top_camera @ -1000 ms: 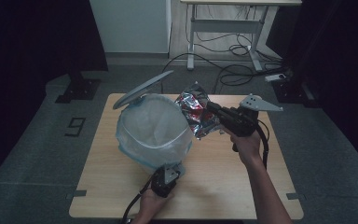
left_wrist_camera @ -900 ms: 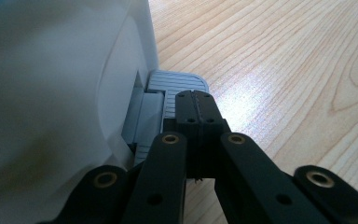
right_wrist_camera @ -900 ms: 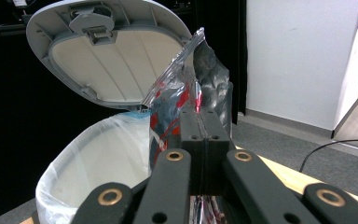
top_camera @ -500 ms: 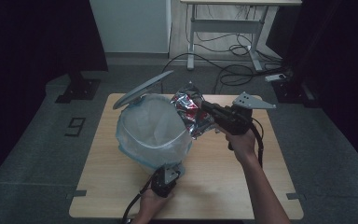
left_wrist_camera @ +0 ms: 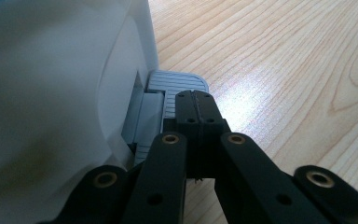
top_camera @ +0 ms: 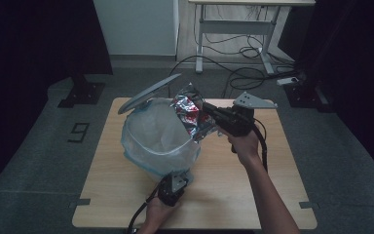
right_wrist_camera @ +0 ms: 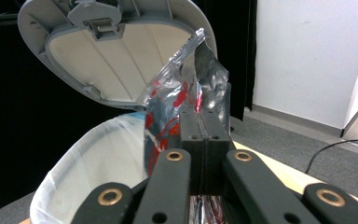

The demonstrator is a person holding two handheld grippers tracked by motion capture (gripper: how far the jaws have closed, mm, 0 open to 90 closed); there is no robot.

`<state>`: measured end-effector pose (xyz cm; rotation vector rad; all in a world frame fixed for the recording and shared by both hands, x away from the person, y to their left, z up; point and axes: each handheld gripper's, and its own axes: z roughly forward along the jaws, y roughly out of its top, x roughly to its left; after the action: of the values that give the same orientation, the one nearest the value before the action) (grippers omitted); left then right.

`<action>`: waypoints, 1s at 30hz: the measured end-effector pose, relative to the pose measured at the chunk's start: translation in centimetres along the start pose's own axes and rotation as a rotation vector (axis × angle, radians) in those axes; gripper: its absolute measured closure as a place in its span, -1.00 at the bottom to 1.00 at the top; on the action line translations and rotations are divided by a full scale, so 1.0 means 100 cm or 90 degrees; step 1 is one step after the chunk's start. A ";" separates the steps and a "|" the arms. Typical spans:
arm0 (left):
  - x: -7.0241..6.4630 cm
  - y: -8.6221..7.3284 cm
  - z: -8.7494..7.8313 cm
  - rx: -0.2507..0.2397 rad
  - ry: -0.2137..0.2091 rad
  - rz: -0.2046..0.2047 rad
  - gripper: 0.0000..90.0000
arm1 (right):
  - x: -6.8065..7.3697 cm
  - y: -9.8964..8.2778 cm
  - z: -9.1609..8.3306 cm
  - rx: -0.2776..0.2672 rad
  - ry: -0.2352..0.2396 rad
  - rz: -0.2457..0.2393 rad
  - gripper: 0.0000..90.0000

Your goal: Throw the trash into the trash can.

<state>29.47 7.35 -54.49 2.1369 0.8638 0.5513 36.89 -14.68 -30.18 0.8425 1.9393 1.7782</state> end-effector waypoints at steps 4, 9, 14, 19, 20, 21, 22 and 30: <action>0.000 0.000 0.000 0.001 0.000 0.001 1.00 | 0.001 0.001 0.007 0.005 0.003 -0.001 0.99; 0.000 0.000 0.000 0.002 0.000 0.001 1.00 | 0.003 0.002 0.016 0.007 0.006 0.000 0.99; 0.000 0.000 0.000 0.000 -0.001 0.002 1.00 | 0.005 0.005 0.022 0.008 0.010 -0.001 0.99; 0.000 0.000 0.000 0.002 0.000 0.002 1.00 | 0.009 0.008 0.028 0.015 0.015 -0.007 0.99; 0.000 0.000 0.000 0.002 0.000 0.003 1.00 | 0.010 0.008 0.030 0.018 0.016 -0.007 0.99; 0.000 0.000 0.000 0.002 0.000 0.002 1.00 | 0.010 0.008 0.032 0.019 0.016 -0.006 0.99; 0.000 0.000 0.000 0.001 -0.001 0.002 1.00 | 0.011 0.008 0.034 0.022 0.018 -0.005 0.99; 0.000 0.000 0.000 0.002 -0.001 0.003 1.00 | 0.021 0.004 0.046 0.052 0.027 -0.044 0.21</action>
<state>29.47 7.39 -54.46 2.1428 0.8601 0.5508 38.35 -9.82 -30.18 0.7611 2.0552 1.6997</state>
